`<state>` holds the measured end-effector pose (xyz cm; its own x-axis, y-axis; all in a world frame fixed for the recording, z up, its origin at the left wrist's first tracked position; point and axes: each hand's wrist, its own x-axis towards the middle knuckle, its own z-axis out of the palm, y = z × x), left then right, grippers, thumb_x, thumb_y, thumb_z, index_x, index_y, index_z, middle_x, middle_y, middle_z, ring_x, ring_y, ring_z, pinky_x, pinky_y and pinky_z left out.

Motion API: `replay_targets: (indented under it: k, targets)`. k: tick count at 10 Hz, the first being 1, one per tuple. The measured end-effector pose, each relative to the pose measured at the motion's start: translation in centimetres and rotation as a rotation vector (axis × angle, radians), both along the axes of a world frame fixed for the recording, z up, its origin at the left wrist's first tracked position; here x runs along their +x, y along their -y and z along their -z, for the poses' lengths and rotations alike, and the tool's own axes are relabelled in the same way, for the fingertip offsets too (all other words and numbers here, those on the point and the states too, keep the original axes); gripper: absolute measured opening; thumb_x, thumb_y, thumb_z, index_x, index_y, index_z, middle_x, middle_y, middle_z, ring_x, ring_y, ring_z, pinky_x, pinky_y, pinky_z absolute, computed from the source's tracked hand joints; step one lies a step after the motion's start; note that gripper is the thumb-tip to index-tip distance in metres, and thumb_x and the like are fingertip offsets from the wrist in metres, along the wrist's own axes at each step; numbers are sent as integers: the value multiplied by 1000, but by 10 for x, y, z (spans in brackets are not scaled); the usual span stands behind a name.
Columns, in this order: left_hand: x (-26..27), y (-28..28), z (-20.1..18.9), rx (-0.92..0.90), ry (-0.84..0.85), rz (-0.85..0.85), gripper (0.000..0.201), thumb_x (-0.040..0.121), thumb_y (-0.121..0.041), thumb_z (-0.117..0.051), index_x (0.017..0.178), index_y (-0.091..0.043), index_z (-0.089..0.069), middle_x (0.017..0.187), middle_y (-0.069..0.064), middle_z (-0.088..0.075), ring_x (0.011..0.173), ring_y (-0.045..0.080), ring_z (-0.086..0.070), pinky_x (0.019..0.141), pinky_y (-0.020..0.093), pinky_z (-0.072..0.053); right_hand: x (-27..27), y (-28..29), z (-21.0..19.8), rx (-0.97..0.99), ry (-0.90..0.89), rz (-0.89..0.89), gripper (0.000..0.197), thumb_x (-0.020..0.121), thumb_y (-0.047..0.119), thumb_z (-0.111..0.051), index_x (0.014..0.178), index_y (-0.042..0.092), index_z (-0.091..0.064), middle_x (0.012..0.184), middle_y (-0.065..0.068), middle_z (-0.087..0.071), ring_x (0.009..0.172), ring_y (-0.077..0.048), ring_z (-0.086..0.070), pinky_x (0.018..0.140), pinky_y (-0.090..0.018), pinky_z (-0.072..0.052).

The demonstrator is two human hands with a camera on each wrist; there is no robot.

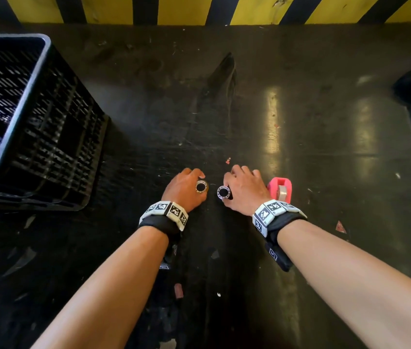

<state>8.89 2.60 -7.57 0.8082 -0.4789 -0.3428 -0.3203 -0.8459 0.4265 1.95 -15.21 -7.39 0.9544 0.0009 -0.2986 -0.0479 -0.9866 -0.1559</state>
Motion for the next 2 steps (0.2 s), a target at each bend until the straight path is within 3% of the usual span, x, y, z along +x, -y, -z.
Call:
replay_targets:
  k: [2]
  targets:
    - [0, -4, 9, 52, 44, 21, 56, 85, -40, -76, 135, -25, -55, 135, 4, -58, 121, 24, -60, 97, 43, -55, 3, -6, 2, 15, 6, 25, 56, 83, 44, -77, 130, 22, -56, 131, -4, -54, 122, -27, -51, 98, -44, -42]
